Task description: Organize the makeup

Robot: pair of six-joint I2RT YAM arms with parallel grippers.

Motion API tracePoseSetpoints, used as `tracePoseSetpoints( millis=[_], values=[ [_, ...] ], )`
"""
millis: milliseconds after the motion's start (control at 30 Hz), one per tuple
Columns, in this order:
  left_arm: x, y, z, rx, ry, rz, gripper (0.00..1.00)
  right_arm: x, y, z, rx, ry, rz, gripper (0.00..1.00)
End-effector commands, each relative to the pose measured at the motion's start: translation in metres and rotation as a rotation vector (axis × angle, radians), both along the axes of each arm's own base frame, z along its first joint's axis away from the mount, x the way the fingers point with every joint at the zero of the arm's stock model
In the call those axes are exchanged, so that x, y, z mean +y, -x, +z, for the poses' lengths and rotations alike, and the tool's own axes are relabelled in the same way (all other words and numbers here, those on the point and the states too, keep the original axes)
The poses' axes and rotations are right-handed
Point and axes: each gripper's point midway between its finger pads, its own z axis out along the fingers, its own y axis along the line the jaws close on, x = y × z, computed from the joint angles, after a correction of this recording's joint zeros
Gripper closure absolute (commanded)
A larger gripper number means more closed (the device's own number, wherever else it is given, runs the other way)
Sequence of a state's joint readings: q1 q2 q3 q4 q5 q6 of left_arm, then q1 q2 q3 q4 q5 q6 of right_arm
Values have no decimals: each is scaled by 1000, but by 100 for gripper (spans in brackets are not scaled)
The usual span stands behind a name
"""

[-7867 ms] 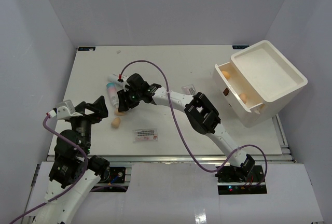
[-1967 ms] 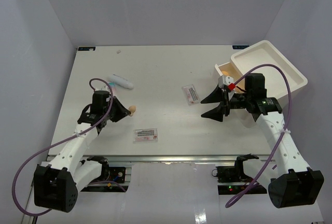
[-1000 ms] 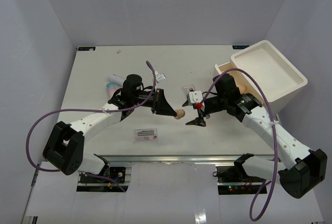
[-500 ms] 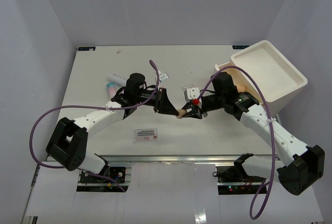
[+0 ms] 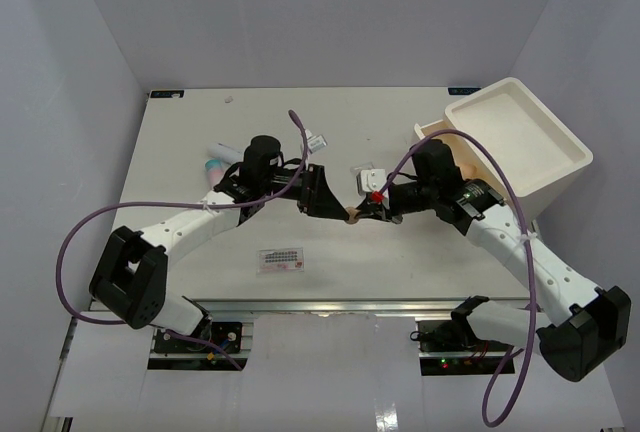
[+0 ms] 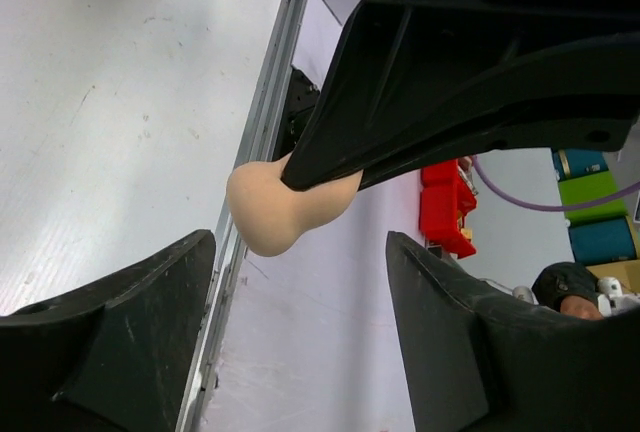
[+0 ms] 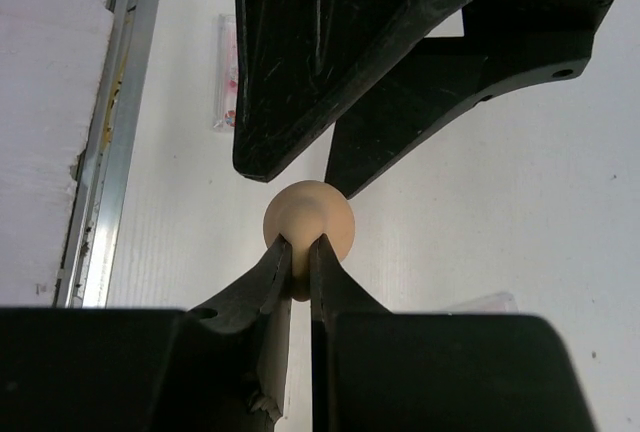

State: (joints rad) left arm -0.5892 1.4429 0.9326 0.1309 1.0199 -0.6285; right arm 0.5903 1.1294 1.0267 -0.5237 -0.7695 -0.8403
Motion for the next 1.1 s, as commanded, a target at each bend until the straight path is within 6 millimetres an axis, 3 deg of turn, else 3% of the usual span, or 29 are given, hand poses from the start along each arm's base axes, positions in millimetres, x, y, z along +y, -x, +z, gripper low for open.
tracePoseSetpoints(
  millis=[0,133,200,300,400,533,667,767,933,1067],
  values=[
    [1,-12,30,-114,16,27,18,-9,-7,33,-101,-21,-53,92],
    [18,-37,34,-170,-47,163,16,-31,-20,54,-141,-29,-180,92],
    [30,-51,33,-232,-91,235,14,-48,-35,72,-161,-43,-299,92],
    [52,-73,12,-283,-226,387,14,-89,-72,96,-228,-48,-591,92],
    [68,-79,-3,-323,-298,459,14,-136,-103,103,-232,-66,-868,91],
    [82,-78,-22,-363,-351,498,14,-172,-126,98,-190,-73,-1030,88],
    [95,-76,-40,-393,-406,528,14,-187,-146,89,-179,-52,-1114,87],
    [99,-70,-40,-406,-402,534,13,-194,-159,81,-169,-35,-1154,82],
    [103,-69,-31,-437,-390,553,13,-200,-172,69,-133,-9,-1188,57],
    [106,-69,-25,-456,-383,569,13,-198,-172,77,-127,-34,-1186,43]
  ],
)
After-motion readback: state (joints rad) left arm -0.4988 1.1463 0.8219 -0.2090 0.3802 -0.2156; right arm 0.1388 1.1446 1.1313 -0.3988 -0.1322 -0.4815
